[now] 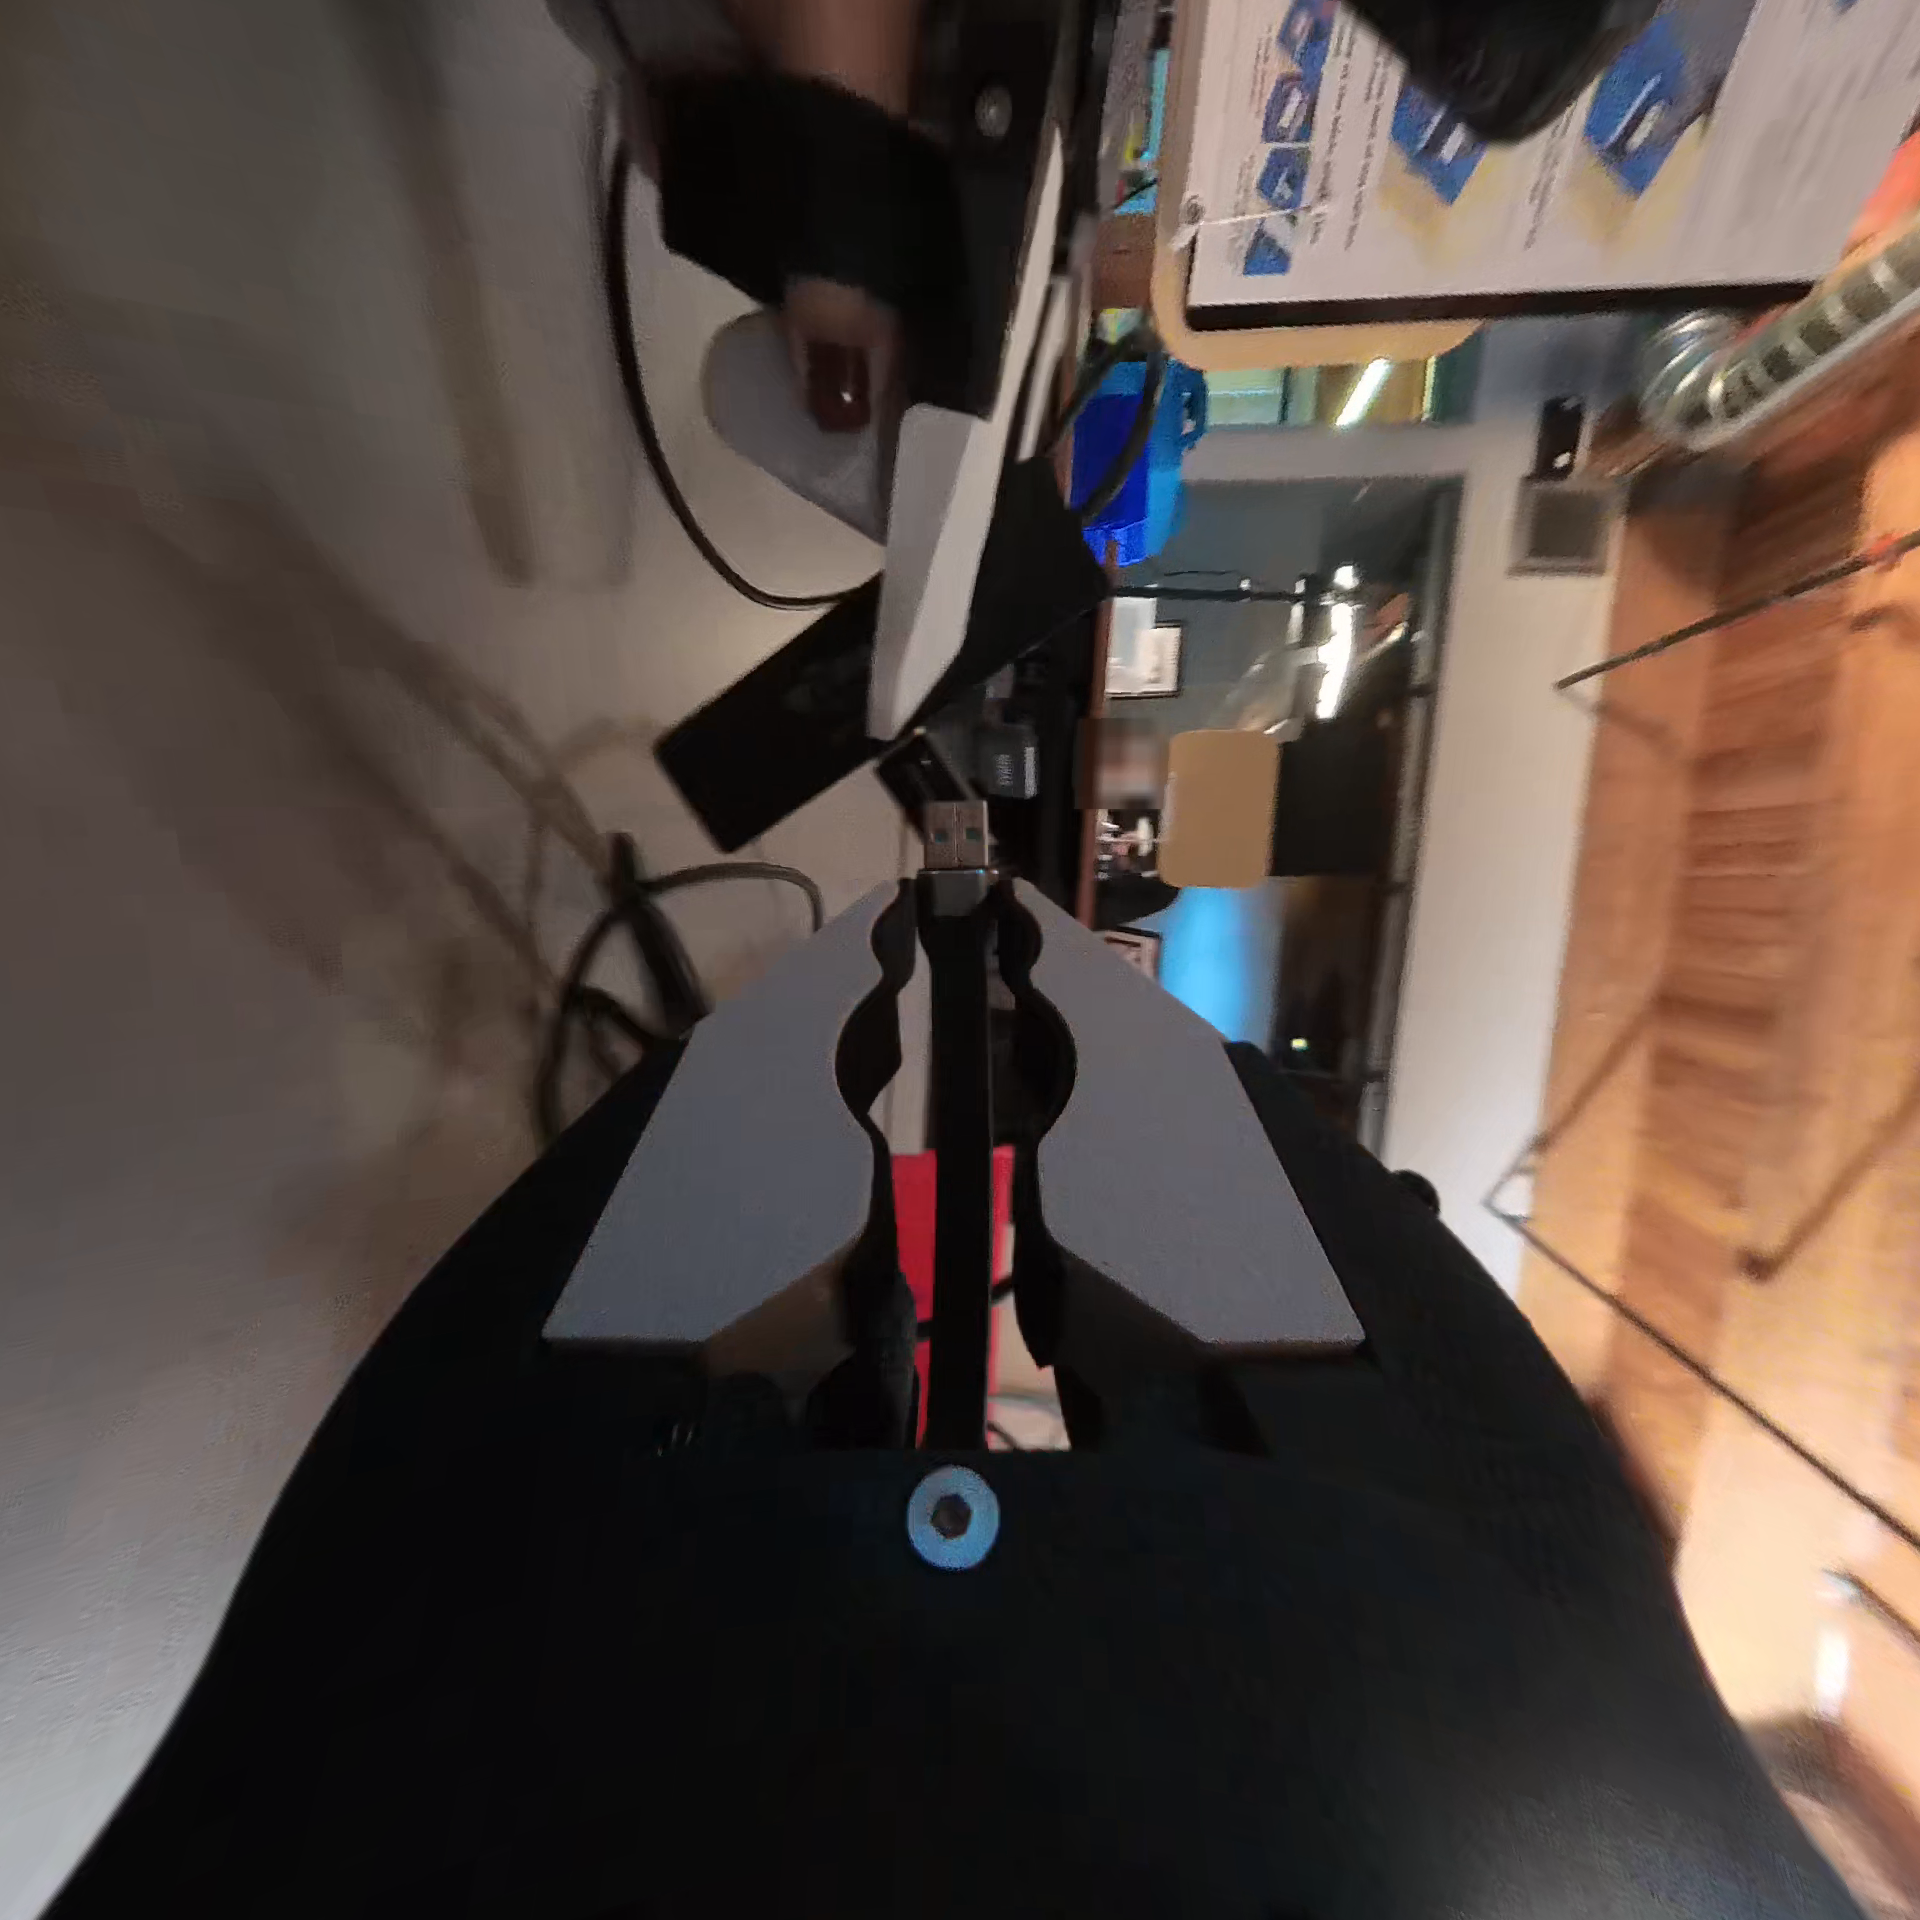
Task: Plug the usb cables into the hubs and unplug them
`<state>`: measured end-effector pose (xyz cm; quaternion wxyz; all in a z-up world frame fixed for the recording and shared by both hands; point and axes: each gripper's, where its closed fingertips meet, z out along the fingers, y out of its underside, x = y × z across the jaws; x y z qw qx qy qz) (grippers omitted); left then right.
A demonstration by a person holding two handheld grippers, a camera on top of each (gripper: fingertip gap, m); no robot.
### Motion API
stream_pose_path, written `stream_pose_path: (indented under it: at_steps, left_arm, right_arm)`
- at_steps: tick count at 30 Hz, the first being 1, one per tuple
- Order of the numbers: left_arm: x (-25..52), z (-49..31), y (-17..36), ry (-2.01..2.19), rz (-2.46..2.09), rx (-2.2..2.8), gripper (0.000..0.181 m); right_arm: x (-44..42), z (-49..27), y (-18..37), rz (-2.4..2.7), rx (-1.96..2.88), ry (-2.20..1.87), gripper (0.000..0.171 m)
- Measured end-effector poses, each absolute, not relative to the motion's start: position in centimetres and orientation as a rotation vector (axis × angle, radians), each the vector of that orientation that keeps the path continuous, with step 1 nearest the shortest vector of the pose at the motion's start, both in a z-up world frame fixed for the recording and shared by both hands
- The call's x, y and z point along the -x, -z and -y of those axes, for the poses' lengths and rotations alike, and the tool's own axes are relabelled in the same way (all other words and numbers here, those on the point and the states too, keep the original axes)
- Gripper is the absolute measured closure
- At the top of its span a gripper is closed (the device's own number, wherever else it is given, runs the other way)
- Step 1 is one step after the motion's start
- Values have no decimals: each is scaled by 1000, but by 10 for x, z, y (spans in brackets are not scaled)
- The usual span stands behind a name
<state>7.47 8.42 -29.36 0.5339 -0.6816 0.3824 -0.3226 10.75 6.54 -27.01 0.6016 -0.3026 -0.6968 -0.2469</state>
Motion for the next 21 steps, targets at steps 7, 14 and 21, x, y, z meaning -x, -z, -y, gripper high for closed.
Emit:
stream_pose_path:
  at_steps: [7,14,21]
  left_arm:
    - [-84,-77,290,1069,-820,1608,173]
    - [-86,-76,283,1181,-762,1563,173]
    - [-88,-75,285,1176,-786,1569,173]
  right_arm:
    - [-99,-79,229,1725,530,804,157]
    - [-83,-89,247,1990,317,986,158]
    - [-77,-85,257,2134,291,909,158]
